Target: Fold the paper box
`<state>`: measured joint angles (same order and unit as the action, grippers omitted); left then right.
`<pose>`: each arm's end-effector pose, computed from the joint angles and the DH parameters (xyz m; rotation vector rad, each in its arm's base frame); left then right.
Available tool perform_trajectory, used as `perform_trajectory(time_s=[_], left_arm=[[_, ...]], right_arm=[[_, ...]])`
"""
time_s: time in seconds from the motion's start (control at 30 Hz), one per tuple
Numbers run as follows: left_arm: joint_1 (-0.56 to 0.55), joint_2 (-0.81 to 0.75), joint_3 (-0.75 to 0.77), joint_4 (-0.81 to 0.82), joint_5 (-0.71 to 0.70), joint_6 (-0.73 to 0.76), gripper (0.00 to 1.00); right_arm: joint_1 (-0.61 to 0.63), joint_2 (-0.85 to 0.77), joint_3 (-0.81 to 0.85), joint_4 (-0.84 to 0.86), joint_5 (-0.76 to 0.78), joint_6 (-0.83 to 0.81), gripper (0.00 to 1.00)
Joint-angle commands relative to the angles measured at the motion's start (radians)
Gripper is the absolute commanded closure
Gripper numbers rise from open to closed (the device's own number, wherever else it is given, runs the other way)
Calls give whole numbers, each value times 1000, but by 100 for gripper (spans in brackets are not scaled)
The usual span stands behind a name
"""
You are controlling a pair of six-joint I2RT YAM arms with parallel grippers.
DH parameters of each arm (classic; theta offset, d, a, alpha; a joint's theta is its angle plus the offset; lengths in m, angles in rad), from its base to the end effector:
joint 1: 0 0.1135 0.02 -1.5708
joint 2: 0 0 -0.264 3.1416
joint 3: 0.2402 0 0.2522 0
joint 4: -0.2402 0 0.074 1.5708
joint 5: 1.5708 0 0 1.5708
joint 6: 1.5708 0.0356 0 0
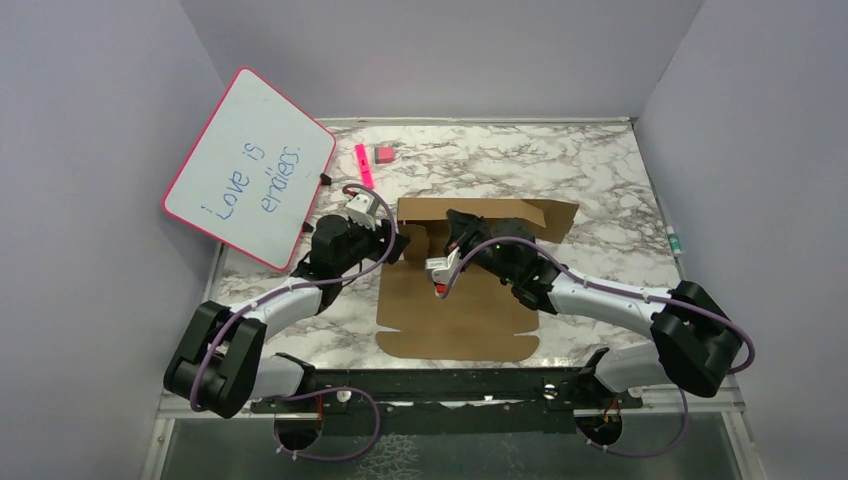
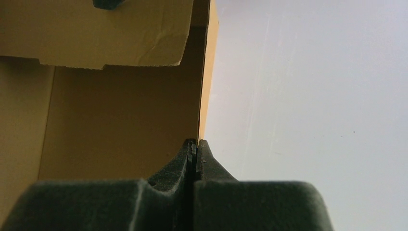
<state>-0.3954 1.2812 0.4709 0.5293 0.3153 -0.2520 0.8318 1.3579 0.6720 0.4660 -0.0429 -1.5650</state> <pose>0.2362 -0.1105 0.2005 0.3608 1.8688 -0.7370 0.2001 0.2218 0.2389 -1.7034 0.6319 -0.4853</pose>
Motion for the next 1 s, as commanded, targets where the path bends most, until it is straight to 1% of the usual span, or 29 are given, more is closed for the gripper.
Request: perform_trajectory(time_s=[0.0,0.1,0.2,0.4,0.57,0.73,0.9,0.97], left_arm=[[-21,16,-20,170,-119,22,40],[-52,36,-31,224,-187,21,47],[-87,58,-43,299,-271,17,49],[-124,118,-55,432,-366,-8,57],[-168,168,-61,498,-481,-12,63],[-204,211,-74,538,-623,-18,64],[-238,261,-80,573,-749,-30,61],[-246,287,-78,591,-788,-42,59]], right_arm=[[15,15,29,-104,-78,39,98],[15,24,42,-128,-83,50,98],[15,35,52,-147,-72,50,98],[14,48,24,-92,-55,40,98],[15,51,34,-102,-56,58,98],[15,45,38,-112,-51,88,98],[15,43,47,-131,-42,122,98],[15,44,49,-130,-46,134,98]])
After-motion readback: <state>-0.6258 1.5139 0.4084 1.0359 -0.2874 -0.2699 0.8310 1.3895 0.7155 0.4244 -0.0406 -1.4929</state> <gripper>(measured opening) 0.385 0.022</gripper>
